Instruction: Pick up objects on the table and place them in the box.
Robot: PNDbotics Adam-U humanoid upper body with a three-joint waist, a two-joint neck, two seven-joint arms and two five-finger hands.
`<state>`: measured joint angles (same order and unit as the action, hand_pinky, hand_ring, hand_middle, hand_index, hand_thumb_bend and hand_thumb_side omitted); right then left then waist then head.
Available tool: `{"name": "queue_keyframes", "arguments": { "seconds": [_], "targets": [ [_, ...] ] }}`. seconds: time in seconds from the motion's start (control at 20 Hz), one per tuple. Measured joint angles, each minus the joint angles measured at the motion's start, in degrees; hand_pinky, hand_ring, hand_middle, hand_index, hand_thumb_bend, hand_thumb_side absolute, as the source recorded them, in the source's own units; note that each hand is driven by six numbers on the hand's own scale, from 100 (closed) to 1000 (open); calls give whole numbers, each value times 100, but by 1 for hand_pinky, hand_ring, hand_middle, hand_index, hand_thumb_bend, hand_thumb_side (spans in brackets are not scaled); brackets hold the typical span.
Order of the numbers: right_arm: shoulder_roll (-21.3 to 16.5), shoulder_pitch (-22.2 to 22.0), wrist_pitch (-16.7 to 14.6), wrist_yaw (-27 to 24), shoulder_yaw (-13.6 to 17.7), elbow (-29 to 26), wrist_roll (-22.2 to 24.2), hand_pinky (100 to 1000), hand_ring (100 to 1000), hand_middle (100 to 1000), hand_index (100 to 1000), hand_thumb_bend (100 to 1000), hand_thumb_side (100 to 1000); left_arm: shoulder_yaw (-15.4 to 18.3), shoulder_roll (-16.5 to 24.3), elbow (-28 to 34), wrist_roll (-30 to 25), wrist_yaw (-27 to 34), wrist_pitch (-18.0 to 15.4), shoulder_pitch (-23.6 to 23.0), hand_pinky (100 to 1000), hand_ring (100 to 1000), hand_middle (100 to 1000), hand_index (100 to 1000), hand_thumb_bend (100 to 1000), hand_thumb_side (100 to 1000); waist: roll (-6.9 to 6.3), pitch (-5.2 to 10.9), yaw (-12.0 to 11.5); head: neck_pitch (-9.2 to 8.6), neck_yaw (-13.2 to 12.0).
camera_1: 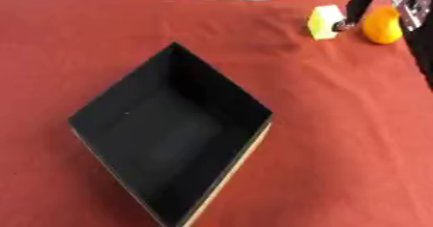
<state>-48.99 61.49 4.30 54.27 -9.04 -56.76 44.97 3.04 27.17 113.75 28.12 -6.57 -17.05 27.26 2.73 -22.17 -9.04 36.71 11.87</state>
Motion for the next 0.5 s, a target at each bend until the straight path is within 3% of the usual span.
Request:
{"name": "queue_keyframes", "arguments": {
  "seconds": [0.5],
  "targets": [
    [119, 139, -23, 337, 93, 277, -112, 1000, 1000, 977, 997, 466, 100, 0, 17, 0, -17, 0, -6, 3, 562, 775, 689, 824, 136, 715, 13, -141, -8, 61, 65]
  ]
}}
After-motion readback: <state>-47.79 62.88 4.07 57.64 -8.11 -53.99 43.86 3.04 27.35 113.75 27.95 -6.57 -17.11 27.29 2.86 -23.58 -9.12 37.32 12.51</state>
